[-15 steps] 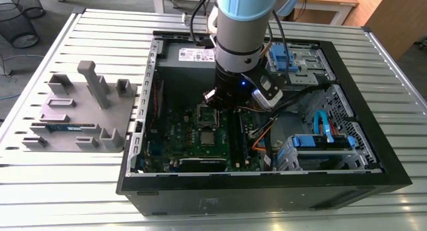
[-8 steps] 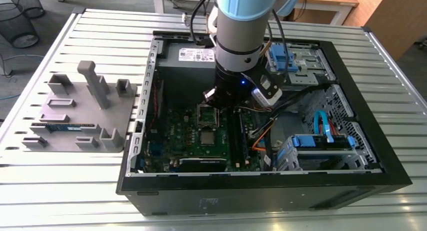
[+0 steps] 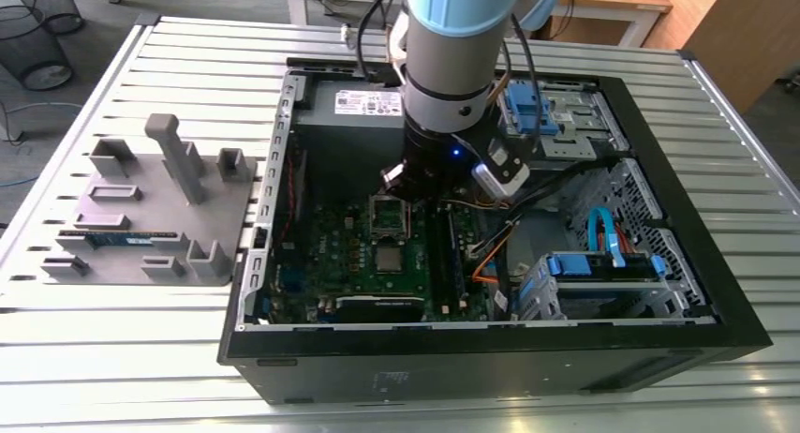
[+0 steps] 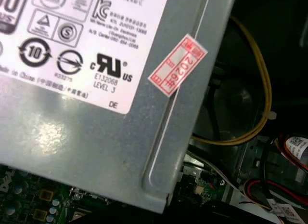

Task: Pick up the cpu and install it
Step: 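Close the cpu cover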

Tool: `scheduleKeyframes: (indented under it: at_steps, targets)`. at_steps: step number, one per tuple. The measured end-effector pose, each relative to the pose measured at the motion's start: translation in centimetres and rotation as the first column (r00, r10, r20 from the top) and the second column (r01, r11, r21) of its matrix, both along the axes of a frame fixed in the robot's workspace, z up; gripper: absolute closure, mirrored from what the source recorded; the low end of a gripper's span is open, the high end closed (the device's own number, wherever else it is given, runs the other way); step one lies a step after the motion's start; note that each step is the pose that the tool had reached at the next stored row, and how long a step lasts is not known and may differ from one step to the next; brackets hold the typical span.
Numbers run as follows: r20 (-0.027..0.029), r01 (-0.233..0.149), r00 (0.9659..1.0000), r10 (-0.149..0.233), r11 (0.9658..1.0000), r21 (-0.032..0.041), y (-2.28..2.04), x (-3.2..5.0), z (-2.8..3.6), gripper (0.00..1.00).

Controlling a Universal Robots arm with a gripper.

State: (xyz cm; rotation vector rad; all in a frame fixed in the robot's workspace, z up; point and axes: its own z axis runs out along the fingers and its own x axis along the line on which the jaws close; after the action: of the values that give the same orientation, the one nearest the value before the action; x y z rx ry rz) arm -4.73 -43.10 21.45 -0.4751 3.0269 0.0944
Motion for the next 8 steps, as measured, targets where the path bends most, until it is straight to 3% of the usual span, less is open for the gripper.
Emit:
scheduleKeyframes:
  at_steps: [2,8]
  targets:
    - [-0.0019,0.000,1.0000,0.000,1.0000,0.0040,0.00,0.07,0.30,0.89]
    - [-0.0035,0.000,1.0000,0.000,1.0000,0.0049,-0.01,0.12,0.32,0.89]
